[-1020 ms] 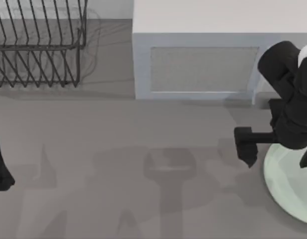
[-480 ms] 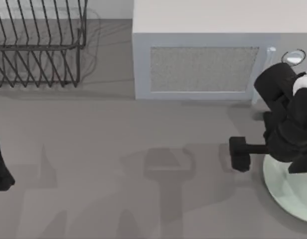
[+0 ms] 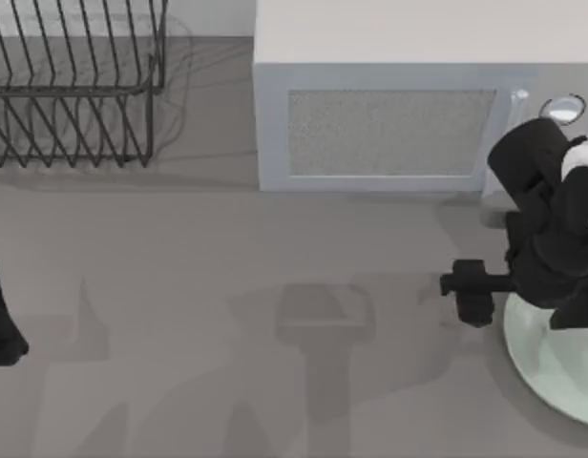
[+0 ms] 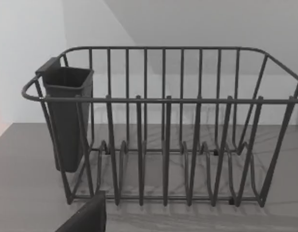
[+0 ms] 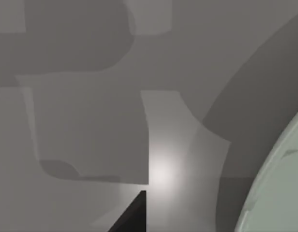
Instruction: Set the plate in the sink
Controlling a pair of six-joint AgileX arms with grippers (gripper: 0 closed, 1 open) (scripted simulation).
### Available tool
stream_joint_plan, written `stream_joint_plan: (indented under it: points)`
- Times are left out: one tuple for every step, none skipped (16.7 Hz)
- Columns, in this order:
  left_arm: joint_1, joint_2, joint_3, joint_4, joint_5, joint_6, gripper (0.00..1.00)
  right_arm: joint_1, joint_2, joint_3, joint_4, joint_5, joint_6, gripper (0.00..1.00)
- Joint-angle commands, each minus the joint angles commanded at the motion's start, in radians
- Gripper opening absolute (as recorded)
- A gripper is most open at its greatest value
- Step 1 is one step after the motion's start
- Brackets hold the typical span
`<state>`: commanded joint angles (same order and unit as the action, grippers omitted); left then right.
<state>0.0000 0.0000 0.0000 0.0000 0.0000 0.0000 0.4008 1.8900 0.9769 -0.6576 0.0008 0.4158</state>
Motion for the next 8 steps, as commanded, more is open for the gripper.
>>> stream_joint_plan:
  points:
    - [0.000,0.000,0.000,0.000,0.000,0.000,1.00,0.000,0.000,0.000,0.000,0.000,0.000,0.47]
    - [0.000,0.000,0.000,0.000,0.000,0.000,1.00,0.000,0.000,0.000,0.000,0.000,0.000,0.40]
    - [0.000,0.000,0.000,0.000,0.000,0.000,1.00,0.000,0.000,0.000,0.000,0.000,0.000,0.32]
    - [0.000,0.000,0.000,0.000,0.000,0.000,1.00,0.000,0.000,0.000,0.000,0.000,0.000,0.25]
    - [0.000,0.000,0.000,0.000,0.000,0.000,1.00,0.000,0.000,0.000,0.000,0.000,0.000,0.17]
    - [0.000,0.000,0.000,0.000,0.000,0.000,1.00,0.000,0.000,0.000,0.000,0.000,0.000,0.10]
    - [0.000,0.000,0.000,0.000,0.000,0.000,1.00,0.000,0.000,0.000,0.000,0.000,0.000,0.02]
    - [0.000,0.000,0.000,0.000,0.000,0.000,1.00,0.000,0.000,0.000,0.000,0.000,0.000,0.00]
